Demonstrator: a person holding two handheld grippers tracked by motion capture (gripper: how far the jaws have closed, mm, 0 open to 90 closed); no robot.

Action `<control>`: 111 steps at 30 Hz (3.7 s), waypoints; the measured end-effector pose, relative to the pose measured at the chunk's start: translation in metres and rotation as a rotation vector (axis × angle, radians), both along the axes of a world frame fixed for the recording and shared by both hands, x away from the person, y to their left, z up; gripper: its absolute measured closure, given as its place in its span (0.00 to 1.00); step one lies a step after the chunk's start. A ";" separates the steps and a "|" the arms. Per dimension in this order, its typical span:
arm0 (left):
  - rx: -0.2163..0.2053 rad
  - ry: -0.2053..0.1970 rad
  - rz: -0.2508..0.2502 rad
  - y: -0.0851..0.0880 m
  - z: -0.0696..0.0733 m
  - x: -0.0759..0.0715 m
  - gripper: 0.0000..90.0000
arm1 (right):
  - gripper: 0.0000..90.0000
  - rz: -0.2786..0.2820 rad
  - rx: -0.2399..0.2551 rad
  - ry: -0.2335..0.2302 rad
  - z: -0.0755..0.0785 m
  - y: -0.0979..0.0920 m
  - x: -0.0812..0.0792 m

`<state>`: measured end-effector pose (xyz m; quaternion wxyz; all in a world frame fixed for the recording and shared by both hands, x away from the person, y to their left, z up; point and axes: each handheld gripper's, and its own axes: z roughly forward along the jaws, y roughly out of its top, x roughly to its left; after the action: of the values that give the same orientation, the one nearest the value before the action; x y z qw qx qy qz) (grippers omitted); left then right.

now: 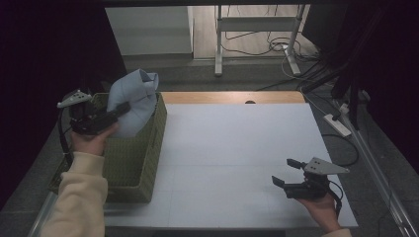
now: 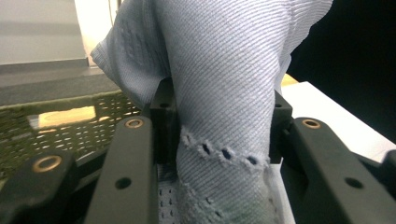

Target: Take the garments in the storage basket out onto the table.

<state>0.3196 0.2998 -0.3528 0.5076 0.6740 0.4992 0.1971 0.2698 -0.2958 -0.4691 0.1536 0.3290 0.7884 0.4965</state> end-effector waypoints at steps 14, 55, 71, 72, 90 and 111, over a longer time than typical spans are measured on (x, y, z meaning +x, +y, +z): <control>-0.013 -0.002 -0.069 -0.026 -0.009 -0.003 0.66 | 0.15 0.003 -0.001 0.003 0.000 0.001 0.000; -0.004 0.011 -0.206 -0.087 -0.042 -0.022 0.65 | 0.16 0.001 -0.001 0.021 -0.007 0.000 0.003; -0.029 0.027 -0.243 -0.099 -0.048 -0.023 0.66 | 0.16 0.010 0.003 0.019 -0.009 0.003 0.008; -0.029 0.028 -0.246 -0.100 -0.049 -0.023 0.66 | 0.16 0.010 0.003 0.019 -0.009 0.003 0.008; 0.011 0.086 -0.402 -0.164 -0.069 -0.018 0.68 | 0.16 0.011 -0.005 0.021 -0.010 0.005 0.007; 0.014 0.104 -0.433 -0.179 -0.074 -0.016 0.68 | 0.16 0.013 -0.018 0.018 -0.010 0.006 0.007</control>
<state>0.3032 0.1210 -0.4272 0.5068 0.7783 0.3671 0.0520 0.2768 -0.2901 -0.4793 0.1460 0.3268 0.7966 0.4872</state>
